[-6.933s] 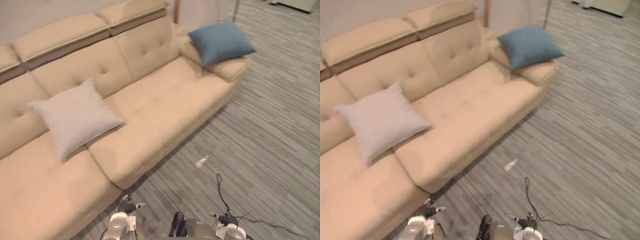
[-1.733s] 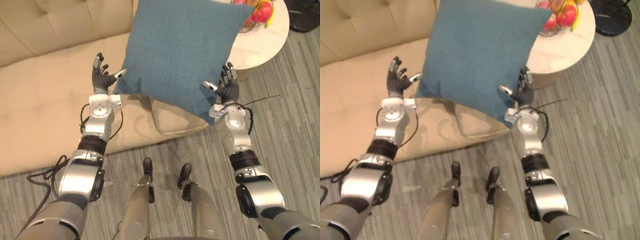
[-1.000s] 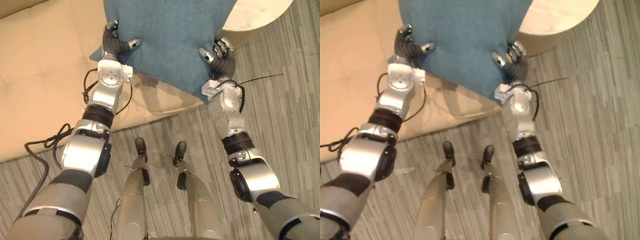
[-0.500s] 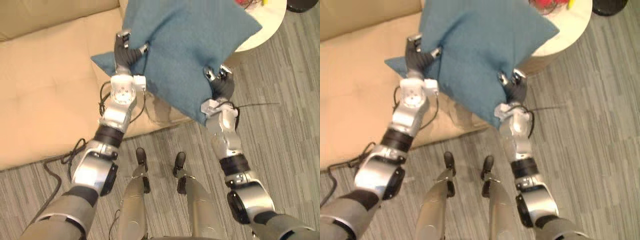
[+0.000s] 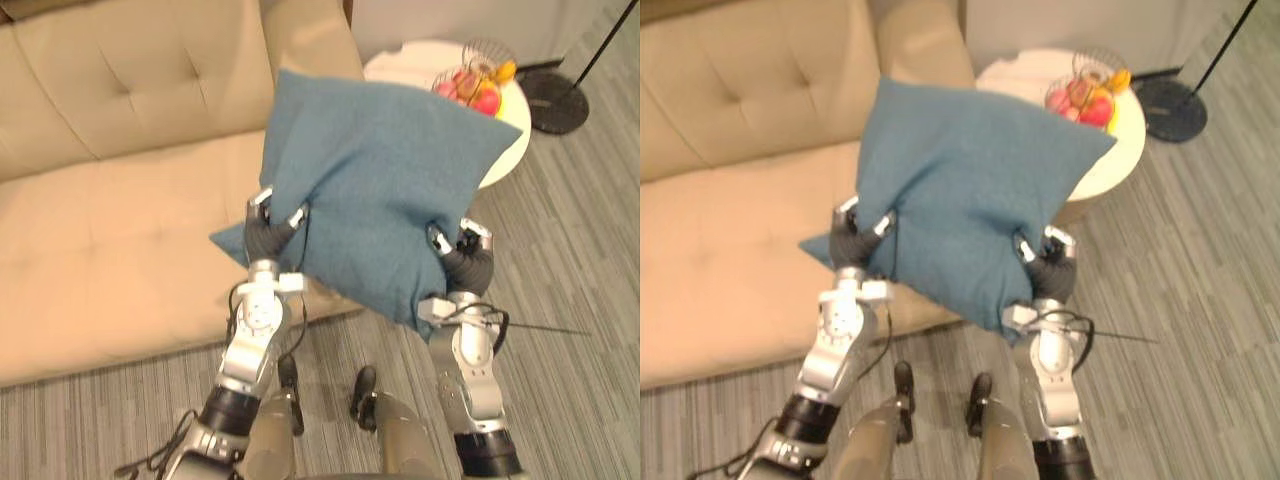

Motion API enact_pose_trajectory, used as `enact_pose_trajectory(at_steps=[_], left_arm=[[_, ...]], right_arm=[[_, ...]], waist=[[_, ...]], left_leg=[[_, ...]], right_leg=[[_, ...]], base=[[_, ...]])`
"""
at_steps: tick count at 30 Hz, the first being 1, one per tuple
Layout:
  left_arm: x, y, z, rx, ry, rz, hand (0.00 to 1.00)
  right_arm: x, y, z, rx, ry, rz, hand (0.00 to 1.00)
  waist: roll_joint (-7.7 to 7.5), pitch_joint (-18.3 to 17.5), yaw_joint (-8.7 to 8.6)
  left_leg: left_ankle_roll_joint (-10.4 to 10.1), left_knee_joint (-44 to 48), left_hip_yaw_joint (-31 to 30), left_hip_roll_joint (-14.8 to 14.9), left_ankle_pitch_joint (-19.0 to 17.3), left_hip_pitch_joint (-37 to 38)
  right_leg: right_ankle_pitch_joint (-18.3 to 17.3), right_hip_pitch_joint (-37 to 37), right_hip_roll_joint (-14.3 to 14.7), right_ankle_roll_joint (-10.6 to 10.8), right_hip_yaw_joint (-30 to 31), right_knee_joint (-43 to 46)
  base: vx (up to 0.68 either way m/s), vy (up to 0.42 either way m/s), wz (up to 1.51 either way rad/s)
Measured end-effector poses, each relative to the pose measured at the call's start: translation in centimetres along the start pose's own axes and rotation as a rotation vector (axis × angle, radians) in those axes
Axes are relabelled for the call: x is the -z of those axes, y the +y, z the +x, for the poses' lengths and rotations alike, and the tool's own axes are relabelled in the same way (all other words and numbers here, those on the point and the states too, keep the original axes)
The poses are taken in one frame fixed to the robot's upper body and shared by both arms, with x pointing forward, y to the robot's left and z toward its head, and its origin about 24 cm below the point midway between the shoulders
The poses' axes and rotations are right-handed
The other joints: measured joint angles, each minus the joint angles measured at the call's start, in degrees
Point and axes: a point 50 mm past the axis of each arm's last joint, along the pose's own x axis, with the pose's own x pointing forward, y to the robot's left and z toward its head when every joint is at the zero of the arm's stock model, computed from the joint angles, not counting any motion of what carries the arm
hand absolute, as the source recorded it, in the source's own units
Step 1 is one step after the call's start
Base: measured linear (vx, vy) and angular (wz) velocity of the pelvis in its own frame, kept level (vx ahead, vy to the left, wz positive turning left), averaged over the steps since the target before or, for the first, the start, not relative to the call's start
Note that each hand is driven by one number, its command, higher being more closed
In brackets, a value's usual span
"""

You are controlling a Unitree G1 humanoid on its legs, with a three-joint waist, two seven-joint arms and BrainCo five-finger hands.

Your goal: Pick up cushions and gather them together orderly.

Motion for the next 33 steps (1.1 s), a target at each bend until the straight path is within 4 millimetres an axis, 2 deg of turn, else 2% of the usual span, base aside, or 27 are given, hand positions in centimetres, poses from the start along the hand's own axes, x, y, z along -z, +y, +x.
enact_pose_trajectory(at_steps=[4, 5, 9, 11, 12, 13, 14, 16, 18, 19, 20, 21, 22, 24, 25, 26, 27, 28, 29, 30, 31, 32, 33], left_arm=[[1.2, 1.0, -2.3, -0.015, 0.068, 0.004, 1.00], [2.2, 1.8, -3.7, -0.034, 0.127, 0.016, 1.00], [2.3, 2.1, -4.0, -0.023, 0.138, 0.036, 1.00], [2.4, 2.0, -3.9, 0.004, 0.139, 0.043, 1.00], [2.4, 1.7, -3.8, 0.015, 0.141, 0.031, 1.00], [2.6, 1.5, -3.9, 0.020, 0.149, 0.026, 1.00], [2.9, 1.5, -4.0, 0.020, 0.162, 0.026, 1.00], [3.6, 1.6, -4.2, 0.014, 0.195, 0.029, 1.00], [3.9, 1.4, -4.4, 0.020, 0.208, 0.022, 1.00], [4.1, 1.2, -4.4, 0.025, 0.220, 0.017, 1.00], [4.4, 1.0, -4.3, 0.037, 0.233, 0.014, 1.00], [4.7, 1.1, -4.2, 0.048, 0.242, 0.031, 1.00], [4.8, 1.6, -4.1, 0.052, 0.249, 0.050, 1.00], [4.8, 2.1, -4.1, 0.056, 0.254, 0.068, 1.00], [4.9, 2.3, -4.2, 0.056, 0.259, 0.074, 1.00], [5.1, 2.4, -4.2, 0.057, 0.267, 0.084, 1.00], [5.2, 2.5, -4.2, 0.060, 0.270, 0.087, 1.00], [5.3, 2.6, -4.3, 0.062, 0.278, 0.089, 1.00], [5.4, 2.7, -4.4, 0.063, 0.285, 0.094, 1.00], [5.6, 2.8, -4.5, 0.069, 0.294, 0.102, 1.00], [5.8, 2.9, -4.6, 0.076, 0.304, 0.110, 1.00], [5.8, 3.0, -4.6, 0.094, 0.309, 0.120, 1.00], [5.8, 3.0, -4.6, 0.100, 0.307, 0.122, 1.00]], right_arm=[[0.8, -0.4, -1.0, -0.014, 0.038, -0.089, 1.00], [2.2, -0.7, -1.5, -0.033, 0.087, -0.185, 1.00], [3.3, -0.9, -1.7, -0.033, 0.133, -0.204, 1.00], [3.8, -1.3, -1.4, -0.021, 0.147, -0.233, 1.00], [3.8, -1.8, -1.2, -0.011, 0.145, -0.267, 1.00], [3.8, -2.0, -1.1, -0.003, 0.143, -0.301, 1.00], [3.8, -2.0, -1.0, 0.002, 0.145, -0.305, 1.00], [4.0, -2.2, -0.8, 0.003, 0.145, -0.349, 1.00], [4.0, -2.6, -0.2, 0.002, 0.142, -0.391, 1.00], [4.3, -2.8, 0.0, 0.003, 0.152, -0.408, 1.00], [4.7, -3.1, 0.0, 0.015, 0.171, -0.413, 1.00], [5.1, -3.1, -0.2, 0.023, 0.196, -0.409, 1.00], [5.4, -2.8, -0.4, 0.030, 0.211, -0.399, 1.00], [5.7, -2.4, -0.6, 0.038, 0.223, -0.392, 1.00], [5.8, -2.5, -0.6, 0.039, 0.232, -0.396, 1.00], [6.3, -2.4, -0.8, 0.039, 0.256, -0.394, 1.00], [6.4, -2.3, -0.9, 0.041, 0.265, -0.391, 1.00], [6.5, -2.3, -1.0, 0.043, 0.274, -0.390, 1.00], [6.5, -2.3, -1.0, 0.046, 0.280, -0.388, 1.00], [6.5, -2.3, -1.0, 0.047, 0.280, -0.386, 1.00], [6.5, -2.3, -1.0, 0.042, 0.281, -0.385, 1.00], [6.5, -2.4, -0.9, 0.035, 0.283, -0.388, 1.00], [6.6, -2.5, -0.9, 0.029, 0.286, -0.396, 1.00]], waist=[[0.77, -2.7, 0.00], [1.99, -5.3, -0.01], [2.17, -5.7, 0.66], [2.14, -5.7, -0.28], [1.98, -5.6, -0.19], [2.01, -5.5, 0.24], [1.92, -5.5, 0.29], [1.93, -5.7, -0.10], [3.16, -6.5, -0.07], [4.08, -7.1, -0.01], [4.10, -7.1, -0.34], [2.62, -6.8, -0.40], [1.58, -7.0, -0.20], [1.56, -7.0, 0.53], [1.60, -7.0, 0.81], [1.76, -7.0, 0.95], [2.05, -6.8, 0.88], [2.22, -6.7, 0.59], [2.18, -6.7, 0.07], [1.99, -6.7, 0.00], [1.95, -6.7, -0.06], [1.82, -6.6, -0.05], [1.77, -6.6, -0.01]], left_leg=[[0.3, -2.3, -1.2, -0.7, 0.2, 3.5], [0.8, -3.8, -3.5, -1.3, 0.8, 5.8], [1.0, -3.0, -5.8, -2.0, 0.9, 5.6], [0.5, 1.9, -6.7, -2.5, 1.2, 0.7], [-0.8, 5.1, -4.2, -1.7, -1.0, -1.5], [0.9, 8.8, 0.6, 1.2, -2.9, -2.8], [0.8, 9.9, 2.4, 3.2, -3.6, -2.8], [-0.9, 9.1, 3.7, 7.6, -4.1, -2.6], [-1.9, 7.9, 3.7, 11.0, -4.4, -2.8], [-2.7, 7.5, 4.1, 12.7, -3.8, -2.5], [-4.9, 8.6, 6.3, 11.8, -1.1, -2.3], [-3.2, 10.0, 6.9, 9.6, -2.3, -2.3], [-1.4, 14.6, 7.3, 8.3, -5.5, -4.6], [1.1, 25.0, 7.7, 8.1, -13.2, -9.0], [1.8, 27.3, 8.1, 7.8, -15.3, -9.9], [3.1, 28.4, 9.1, 6.8, -17.3, -10.6], [3.6, 28.1, 9.2, 6.0, -17.6, -10.7], [4.3, 27.2, 9.2, 5.1, -17.6, -10.6], [5.5, 25.1, 8.8, 3.7, -16.9, -9.9], [6.5, 22.4, 8.6, 2.0, -16.1, -8.5], [6.8, 20.0, 8.6, 0.7, -15.3, -7.0], [7.5, 15.8, 9.0, -1.4, -13.9, -4.0], [7.8, 11.7, 9.0, -3.4, -12.7, -1.0]], right_leg=[[0.1, 4.0, -0.1, 0.3, -0.8, -2.8], [1.4, 8.8, 0.1, 1.0, -3.1, -6.7], [1.7, 10.9, -0.1, 1.4, -5.2, -7.6], [1.8, 10.9, -1.7, 1.3, -9.4, -7.6], [1.9, 10.9, -2.6, 1.0, -11.1, -7.9], [2.0, 11.0, -3.1, 1.1, -12.1, -7.8], [2.1, 11.5, -3.6, 1.3, -12.8, -7.9], [3.3, 13.0, -5.4, 3.2, -14.7, -9.0], [5.1, 12.9, -6.5, 5.3, -14.9, -9.9], [6.5, 13.1, -7.3, 7.3, -14.8, -10.8], [8.5, 14.7, -9.0, 9.1, -14.9, -12.7], [11.0, 15.5, -10.8, 9.0, -14.2, -14.8], [14.6, 15.9, -12.5, 9.0, -13.6, -17.0], [18.2, 15.2, -14.8, 10.2, -11.4, -17.2], [19.4, 14.4, -15.7, 10.2, -10.7, -16.6], [21.9, 12.2, -17.4, 8.1, -9.2, -14.5], [20.1, 10.0, -17.9, 5.7, -7.8, -10.7], [15.1, 7.9, -17.3, 4.8, -5.2, -5.7], [9.4, 6.2, -14.3, 7.4, -1.2, -1.4], [4.8, 5.7, -11.3, 9.0, 1.2, 0.8], [1.9, 5.5, -8.9, 8.6, 2.3, 1.8], [-1.7, 5.4, -5.3, 7.7, 3.5, 2.3], [-3.5, 4.8, -2.2, 6.6, 3.6, 2.6]], base=[[0.07, 0.056, 0.19], [0.11, 0.093, 0.49], [0.03, 0.030, 0.37], [-0.06, 0.055, 0.90], [-0.13, 0.133, 1.03], [-0.09, 0.126, 0.65], [-0.08, 0.191, 0.57], [-0.01, 0.237, 0.56], [0.01, 0.388, 0.23], [0.05, 0.576, 0.27], [0.05, 0.515, 0.27], [0.04, 0.632, 0.29], [0.01, 0.542, 0.05], [0.01, 0.567, -0.11], [0.04, 0.600, -0.25], [0.05, 0.592, -0.19], [0.06, 0.552, -0.07], [0.08, 0.472, 0.15], [0.14, 0.482, 0.26], [0.15, 0.329, 0.28], [0.19, 0.238, 0.22], [0.18, 0.185, 0.14], [0.18, 0.169, 0.14]])
